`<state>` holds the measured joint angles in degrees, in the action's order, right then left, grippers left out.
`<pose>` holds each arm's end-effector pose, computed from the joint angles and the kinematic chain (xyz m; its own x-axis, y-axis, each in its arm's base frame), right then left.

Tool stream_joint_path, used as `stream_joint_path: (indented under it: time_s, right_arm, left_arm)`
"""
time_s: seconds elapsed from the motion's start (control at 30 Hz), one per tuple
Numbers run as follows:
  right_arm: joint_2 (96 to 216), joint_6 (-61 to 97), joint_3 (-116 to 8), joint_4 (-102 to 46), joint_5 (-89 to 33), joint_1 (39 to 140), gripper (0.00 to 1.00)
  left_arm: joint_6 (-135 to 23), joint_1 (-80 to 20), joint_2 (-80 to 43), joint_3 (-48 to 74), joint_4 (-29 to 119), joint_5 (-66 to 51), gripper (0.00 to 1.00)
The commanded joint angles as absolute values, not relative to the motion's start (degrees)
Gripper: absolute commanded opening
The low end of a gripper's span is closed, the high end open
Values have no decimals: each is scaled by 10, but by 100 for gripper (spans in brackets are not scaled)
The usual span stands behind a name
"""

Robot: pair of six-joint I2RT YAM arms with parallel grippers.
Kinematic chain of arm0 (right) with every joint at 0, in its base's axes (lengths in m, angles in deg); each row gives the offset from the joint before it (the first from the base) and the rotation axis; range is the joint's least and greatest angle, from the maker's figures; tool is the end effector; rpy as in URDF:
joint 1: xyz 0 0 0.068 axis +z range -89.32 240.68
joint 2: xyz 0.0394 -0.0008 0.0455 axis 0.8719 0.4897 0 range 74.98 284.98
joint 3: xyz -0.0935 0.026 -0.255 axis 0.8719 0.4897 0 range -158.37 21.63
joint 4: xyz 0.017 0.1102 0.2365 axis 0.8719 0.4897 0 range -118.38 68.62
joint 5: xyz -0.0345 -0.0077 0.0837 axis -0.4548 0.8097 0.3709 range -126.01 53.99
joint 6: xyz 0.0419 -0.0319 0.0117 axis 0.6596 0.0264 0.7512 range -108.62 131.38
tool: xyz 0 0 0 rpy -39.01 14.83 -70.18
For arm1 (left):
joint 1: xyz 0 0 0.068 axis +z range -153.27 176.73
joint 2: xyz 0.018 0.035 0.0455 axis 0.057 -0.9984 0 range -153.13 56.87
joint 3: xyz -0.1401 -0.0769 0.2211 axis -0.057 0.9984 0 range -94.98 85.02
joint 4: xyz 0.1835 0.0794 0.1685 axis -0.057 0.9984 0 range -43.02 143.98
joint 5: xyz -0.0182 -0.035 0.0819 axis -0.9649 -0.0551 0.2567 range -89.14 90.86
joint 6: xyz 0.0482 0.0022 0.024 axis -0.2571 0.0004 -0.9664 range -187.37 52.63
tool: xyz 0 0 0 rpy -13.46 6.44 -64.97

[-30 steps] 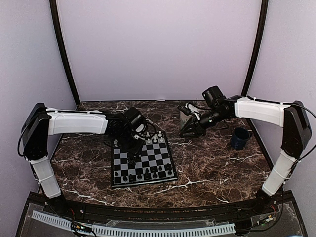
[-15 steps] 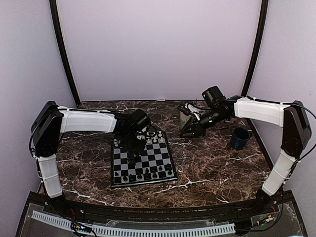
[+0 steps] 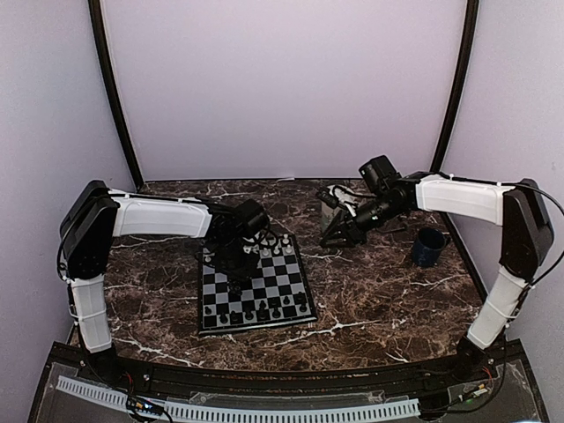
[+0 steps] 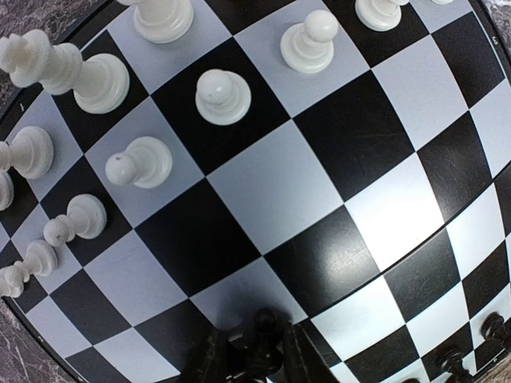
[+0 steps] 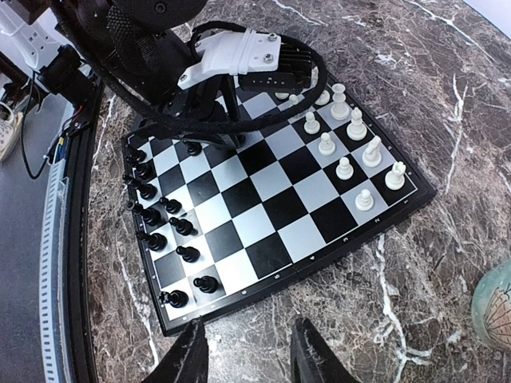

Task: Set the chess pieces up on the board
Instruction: Pick up the pawn from the chessboard.

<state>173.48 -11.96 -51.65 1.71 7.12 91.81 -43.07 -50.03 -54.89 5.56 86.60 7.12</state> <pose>0.2982 0.2086 0.2423 -0.3649 -0.5581 -0.7452 -0.9310 0.2205 0.2908 0.2707 -0.2822 0.1745 -0.8819 0.3409 -0.3255 0.3710 0.9280 -0.0332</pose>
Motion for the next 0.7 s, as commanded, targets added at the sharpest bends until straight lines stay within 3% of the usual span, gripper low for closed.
stream_joint_path:
  time_s: [0.0, 0.37, 0.67]
  right_arm:
    - [1743, -125, -529, 19, 81, 923, 37]
    - [1748, -127, -533, 23, 83, 923, 37]
    - [1752, -117, -542, 23, 85, 926, 36]
  left_arm:
    - [-426, -501, -546, 49, 893, 65, 27]
    - [-431, -502, -554, 52, 896, 51, 28]
    - [-456, -502, -548, 60, 888, 32, 10]
